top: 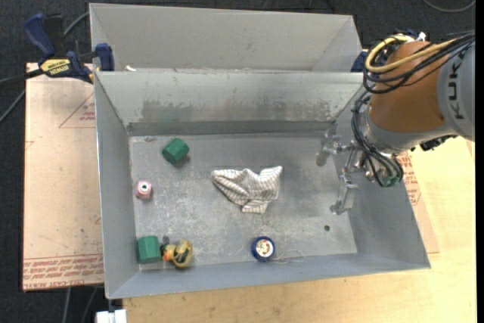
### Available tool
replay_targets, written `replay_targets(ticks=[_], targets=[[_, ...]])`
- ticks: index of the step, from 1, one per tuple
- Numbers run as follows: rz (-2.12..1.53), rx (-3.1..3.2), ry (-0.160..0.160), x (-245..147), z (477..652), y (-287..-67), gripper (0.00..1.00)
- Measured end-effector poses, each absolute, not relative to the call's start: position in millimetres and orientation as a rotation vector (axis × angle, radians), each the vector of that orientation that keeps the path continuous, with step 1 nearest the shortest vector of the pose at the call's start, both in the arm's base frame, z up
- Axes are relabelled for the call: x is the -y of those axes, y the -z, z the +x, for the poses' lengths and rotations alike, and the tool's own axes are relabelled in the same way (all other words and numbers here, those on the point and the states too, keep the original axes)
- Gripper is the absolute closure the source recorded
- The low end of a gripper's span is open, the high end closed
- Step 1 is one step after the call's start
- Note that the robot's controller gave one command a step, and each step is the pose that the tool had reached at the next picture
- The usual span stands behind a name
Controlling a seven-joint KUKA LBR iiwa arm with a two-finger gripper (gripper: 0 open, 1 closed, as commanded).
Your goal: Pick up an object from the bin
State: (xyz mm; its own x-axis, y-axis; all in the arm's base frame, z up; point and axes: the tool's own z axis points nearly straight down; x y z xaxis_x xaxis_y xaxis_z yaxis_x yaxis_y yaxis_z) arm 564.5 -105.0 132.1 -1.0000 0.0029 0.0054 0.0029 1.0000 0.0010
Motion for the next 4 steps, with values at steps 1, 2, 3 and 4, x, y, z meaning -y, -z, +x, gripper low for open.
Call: replay_targets(ticks=[1,2,3,4], targets=[[0.001,3.143,0.0,104.3,566.0,-136.8,0.0],[0.213,3.128,0.009,1.4,548.8,-68.3,0.0],[0.402,3.124,0.0,4.3,566.1,-122.3,0.0],[0.256,3.127,0.012,-52.4,570.5,-99.5,0.0]])
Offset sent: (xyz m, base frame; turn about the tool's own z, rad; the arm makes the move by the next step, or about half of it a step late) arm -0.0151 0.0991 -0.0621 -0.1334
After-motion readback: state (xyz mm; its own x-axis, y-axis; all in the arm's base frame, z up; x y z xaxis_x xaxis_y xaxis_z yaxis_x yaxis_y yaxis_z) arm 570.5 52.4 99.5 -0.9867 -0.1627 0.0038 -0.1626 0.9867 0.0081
